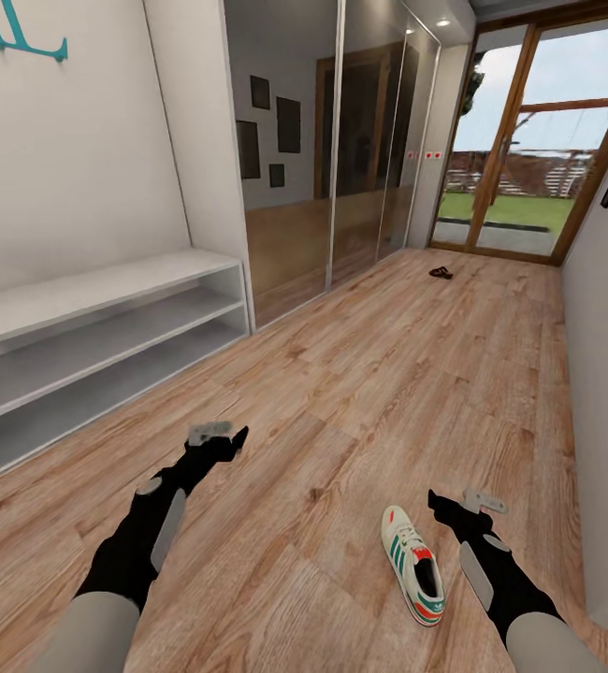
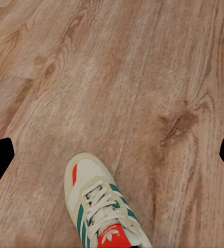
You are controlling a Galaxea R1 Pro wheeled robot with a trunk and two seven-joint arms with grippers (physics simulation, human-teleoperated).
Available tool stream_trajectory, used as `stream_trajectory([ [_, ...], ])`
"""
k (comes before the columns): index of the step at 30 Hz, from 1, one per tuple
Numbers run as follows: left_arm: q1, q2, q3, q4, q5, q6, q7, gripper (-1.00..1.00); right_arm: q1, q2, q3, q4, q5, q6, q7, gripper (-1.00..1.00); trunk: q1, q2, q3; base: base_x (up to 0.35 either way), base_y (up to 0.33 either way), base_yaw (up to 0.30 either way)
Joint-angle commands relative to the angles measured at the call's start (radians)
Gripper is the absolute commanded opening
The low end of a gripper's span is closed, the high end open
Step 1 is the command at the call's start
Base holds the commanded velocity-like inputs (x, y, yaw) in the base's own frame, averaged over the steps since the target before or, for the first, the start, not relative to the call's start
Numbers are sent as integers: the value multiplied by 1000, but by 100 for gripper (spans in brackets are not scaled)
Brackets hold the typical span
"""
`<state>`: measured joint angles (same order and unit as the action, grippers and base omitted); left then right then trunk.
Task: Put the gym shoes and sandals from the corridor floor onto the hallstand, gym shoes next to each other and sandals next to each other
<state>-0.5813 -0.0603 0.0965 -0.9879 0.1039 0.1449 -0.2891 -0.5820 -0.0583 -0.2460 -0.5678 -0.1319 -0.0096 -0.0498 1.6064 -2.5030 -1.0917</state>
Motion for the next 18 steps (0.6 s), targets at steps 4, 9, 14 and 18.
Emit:
stream_trajectory([
  [4,-2,-6,-18,-95,9,108,-7,100,0,0,2,0,-11,-1,-1,100,0,0,-1,0,0,0],
  [9,0,-6,-95,-124,8,140,-7,100,0,-1,3,8,38,-2,0,100,0,0,-1,0,0,0],
  [14,1,-5,-130,-127,8,144,-8,100,0,-1,3,109,164,-3,10,100,0,0,-1,0,0,0],
  [18,3,-4,-134,-127,8,145,-9,100,0,-17,1,177,185,-3,105,100,0,0,-1,0,0,0],
])
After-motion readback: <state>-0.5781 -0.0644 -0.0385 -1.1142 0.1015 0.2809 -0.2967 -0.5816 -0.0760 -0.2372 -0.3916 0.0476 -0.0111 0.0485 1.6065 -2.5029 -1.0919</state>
